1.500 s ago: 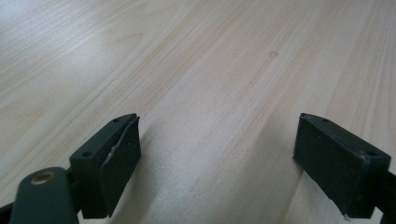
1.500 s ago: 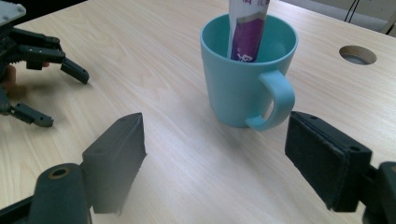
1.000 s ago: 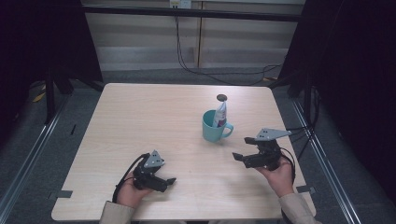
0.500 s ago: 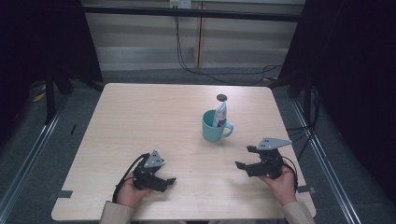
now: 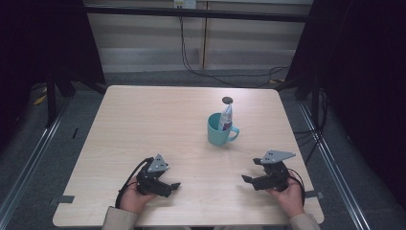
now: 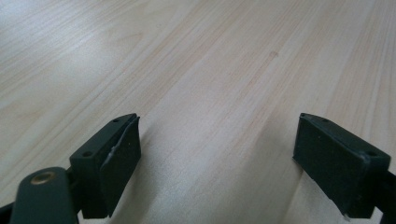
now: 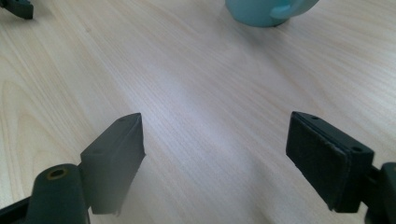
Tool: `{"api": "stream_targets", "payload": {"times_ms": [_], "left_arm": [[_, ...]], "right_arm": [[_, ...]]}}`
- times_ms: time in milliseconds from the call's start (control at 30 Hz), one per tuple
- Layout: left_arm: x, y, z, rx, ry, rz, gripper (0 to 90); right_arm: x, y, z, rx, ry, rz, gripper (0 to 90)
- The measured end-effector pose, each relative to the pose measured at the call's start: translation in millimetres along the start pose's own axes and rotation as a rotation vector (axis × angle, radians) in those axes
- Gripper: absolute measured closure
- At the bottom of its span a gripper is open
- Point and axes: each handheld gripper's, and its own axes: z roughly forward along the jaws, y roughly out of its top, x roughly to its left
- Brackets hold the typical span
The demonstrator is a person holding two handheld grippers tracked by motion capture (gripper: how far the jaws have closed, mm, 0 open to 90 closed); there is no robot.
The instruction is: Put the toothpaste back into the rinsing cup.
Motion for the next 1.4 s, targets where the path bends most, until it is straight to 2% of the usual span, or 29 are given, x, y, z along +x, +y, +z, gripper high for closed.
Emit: {"api": "stream_targets", "payload": {"times_ms": [667,1400], "left_arm": [[0.2,-0.1,-0.3,0.003,-0.002,0.006,14.5],[0.1,-0.1,-0.4,0.003,-0.002,0.006,14.4]], "right_arm": [[3.9,-14.3,7.2,0.048,-0.009,-0.016,18.6],[4.3,-22.4,9.2,0.055,-0.011,-0.014,18.1]]}}
